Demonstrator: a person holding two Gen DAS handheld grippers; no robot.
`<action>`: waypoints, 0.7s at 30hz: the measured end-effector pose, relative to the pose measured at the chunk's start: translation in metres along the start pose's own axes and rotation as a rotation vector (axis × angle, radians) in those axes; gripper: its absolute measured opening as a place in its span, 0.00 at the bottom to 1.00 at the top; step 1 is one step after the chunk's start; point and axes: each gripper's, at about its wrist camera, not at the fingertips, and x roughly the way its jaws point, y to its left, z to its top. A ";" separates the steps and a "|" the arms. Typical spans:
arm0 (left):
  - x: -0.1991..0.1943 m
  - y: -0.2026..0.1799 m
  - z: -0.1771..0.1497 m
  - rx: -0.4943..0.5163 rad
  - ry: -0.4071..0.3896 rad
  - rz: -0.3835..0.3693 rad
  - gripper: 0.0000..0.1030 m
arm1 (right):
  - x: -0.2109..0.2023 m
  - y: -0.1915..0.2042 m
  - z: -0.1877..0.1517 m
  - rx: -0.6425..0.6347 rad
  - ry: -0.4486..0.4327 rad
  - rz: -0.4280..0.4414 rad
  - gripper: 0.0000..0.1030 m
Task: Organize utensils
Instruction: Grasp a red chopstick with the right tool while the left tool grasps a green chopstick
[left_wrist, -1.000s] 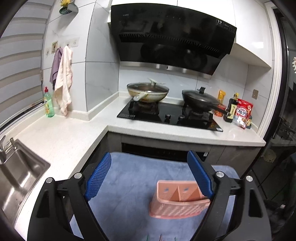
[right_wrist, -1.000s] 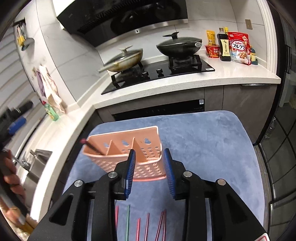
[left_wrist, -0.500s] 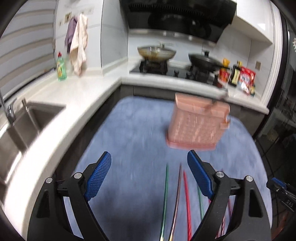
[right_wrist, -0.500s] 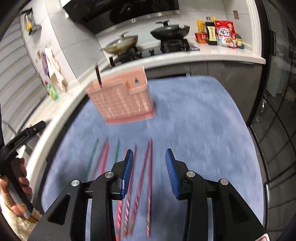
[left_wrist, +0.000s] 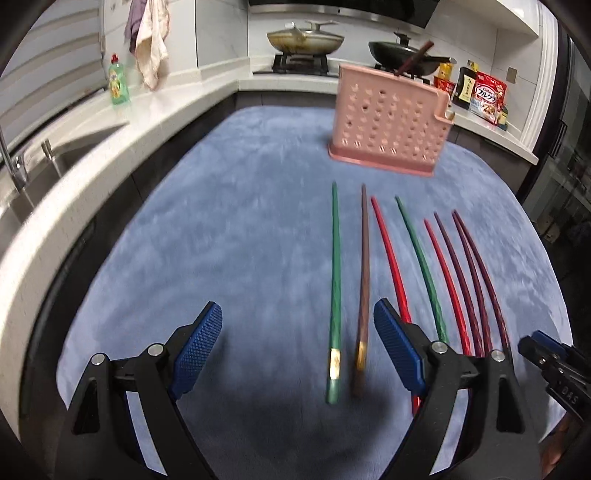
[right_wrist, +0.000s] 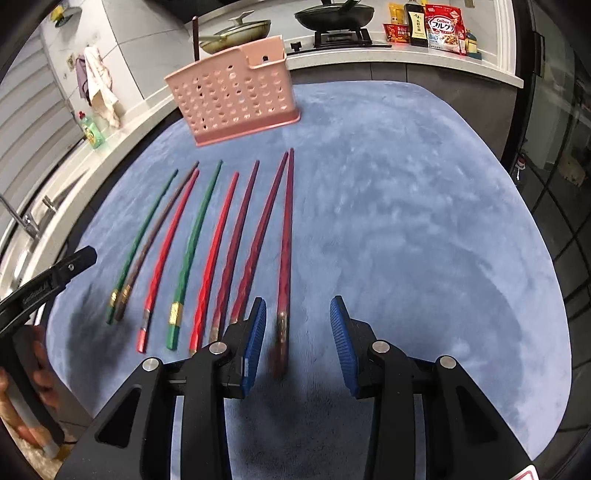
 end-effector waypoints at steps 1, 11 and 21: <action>0.001 0.000 -0.003 -0.003 0.004 -0.001 0.78 | 0.002 0.003 -0.002 -0.006 0.000 0.002 0.35; 0.013 -0.002 -0.028 -0.001 0.059 -0.001 0.78 | 0.018 0.011 -0.012 -0.029 0.004 -0.023 0.22; 0.024 0.002 -0.031 -0.013 0.068 0.005 0.75 | 0.017 0.006 -0.014 -0.024 0.001 -0.031 0.09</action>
